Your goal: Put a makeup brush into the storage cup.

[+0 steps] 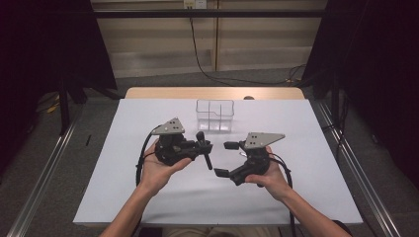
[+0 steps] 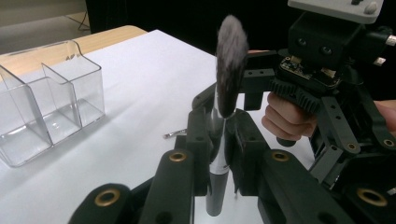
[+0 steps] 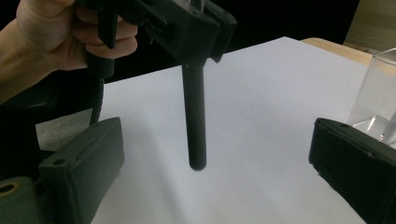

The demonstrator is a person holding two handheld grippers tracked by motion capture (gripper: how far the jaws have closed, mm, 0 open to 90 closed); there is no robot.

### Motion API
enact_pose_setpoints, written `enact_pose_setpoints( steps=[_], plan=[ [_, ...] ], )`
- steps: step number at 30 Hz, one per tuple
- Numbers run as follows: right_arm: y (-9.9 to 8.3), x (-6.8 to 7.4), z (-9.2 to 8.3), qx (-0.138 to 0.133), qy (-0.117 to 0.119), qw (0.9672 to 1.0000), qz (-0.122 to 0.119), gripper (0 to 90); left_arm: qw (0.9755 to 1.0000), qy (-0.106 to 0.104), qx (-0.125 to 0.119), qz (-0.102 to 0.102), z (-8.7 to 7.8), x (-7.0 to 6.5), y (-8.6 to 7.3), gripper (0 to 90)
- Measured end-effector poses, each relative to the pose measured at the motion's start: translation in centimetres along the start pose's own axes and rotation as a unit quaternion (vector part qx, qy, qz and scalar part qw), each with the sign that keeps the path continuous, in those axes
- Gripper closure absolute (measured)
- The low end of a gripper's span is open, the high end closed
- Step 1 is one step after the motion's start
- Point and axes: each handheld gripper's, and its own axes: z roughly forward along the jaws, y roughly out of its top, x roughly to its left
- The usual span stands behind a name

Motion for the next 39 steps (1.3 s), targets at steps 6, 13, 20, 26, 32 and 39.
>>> enact_pose_setpoints(
  steps=[6, 13, 20, 26, 32, 39],
  plan=[
    [0.3, 0.3, 1.2, 0.007, 0.009, 0.9999, -0.005, 3.2, 1.0000, 0.003, -0.002, -0.003, -0.1, 0.1, -0.2, 79.7],
    [0.4, 0.3, 2.3, 0.011, 0.021, 0.9997, 0.004, 24.4, 1.0000, 0.001, 0.000, -0.005, 0.2, 0.1, -0.3, 79.7],
    [0.2, 0.1, 2.4, 0.011, 0.026, 0.9996, 0.008, 44.3, 1.0000, 0.001, 0.005, -0.007, 0.6, 0.1, -0.5, 79.7],
    [-0.1, 0.1, 2.3, 0.010, 0.029, 0.9995, 0.008, 56.8, 1.0000, 0.001, 0.005, -0.008, 0.7, 0.1, -0.6, 79.7],
    [-0.2, 0.2, 2.5, 0.008, 0.028, 0.9996, 0.007, 64.9, 0.9999, 0.003, 0.005, -0.009, 0.7, 0.2, -0.6, 79.7],
    [-0.3, 0.2, 2.6, 0.005, 0.026, 0.9996, 0.007, 71.5, 0.9999, 0.006, 0.005, -0.010, 0.9, 0.2, -0.8, 79.7]
  ],
)
